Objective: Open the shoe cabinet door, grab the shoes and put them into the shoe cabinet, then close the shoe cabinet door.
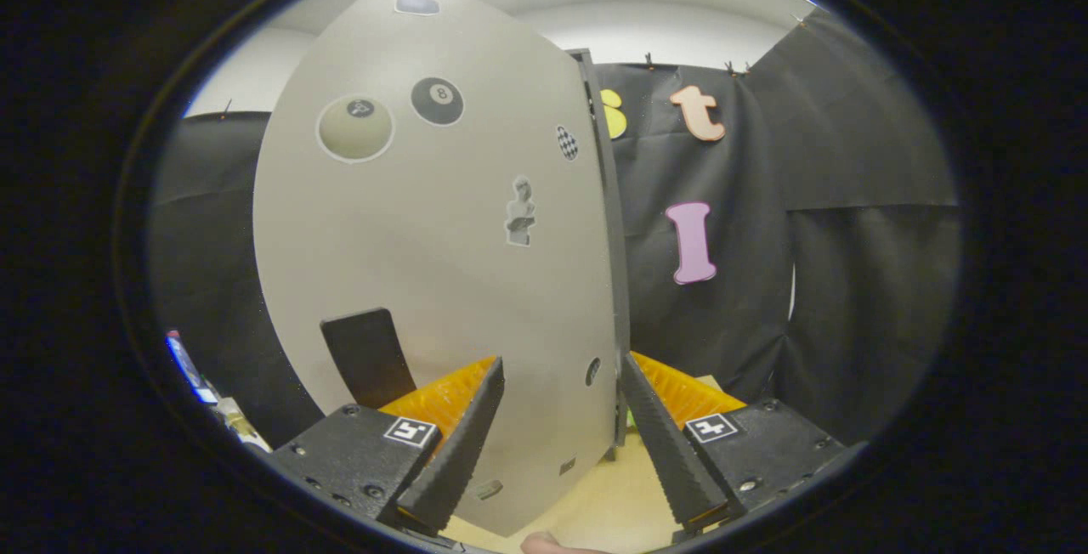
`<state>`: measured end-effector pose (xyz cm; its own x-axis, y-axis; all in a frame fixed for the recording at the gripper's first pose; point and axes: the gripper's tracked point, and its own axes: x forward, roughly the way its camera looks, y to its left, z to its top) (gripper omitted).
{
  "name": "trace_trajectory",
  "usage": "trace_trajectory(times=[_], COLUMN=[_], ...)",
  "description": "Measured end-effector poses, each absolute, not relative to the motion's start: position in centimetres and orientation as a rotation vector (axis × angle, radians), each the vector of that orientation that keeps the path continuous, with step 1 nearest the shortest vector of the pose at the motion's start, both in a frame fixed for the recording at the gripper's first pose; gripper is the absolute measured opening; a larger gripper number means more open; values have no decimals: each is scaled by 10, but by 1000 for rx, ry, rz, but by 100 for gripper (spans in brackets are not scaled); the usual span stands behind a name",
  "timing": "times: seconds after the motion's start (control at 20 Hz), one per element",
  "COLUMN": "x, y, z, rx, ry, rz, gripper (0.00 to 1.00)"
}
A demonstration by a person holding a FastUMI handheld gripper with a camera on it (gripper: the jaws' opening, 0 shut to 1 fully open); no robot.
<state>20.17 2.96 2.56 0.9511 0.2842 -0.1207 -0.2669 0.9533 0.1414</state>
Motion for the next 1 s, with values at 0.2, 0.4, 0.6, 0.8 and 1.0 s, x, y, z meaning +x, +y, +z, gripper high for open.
trace_trajectory(times=[0.2, 0.4, 0.6, 0.8, 1.0], x=[210, 229, 247, 233, 199], y=[61, 109, 112, 101, 85], z=[27, 11, -8, -25, -27], rx=[106, 100, 84, 86, 117], ry=[106, 130, 135, 111, 59], rz=[299, 372, 362, 342, 369], gripper=[92, 93, 96, 96, 96])
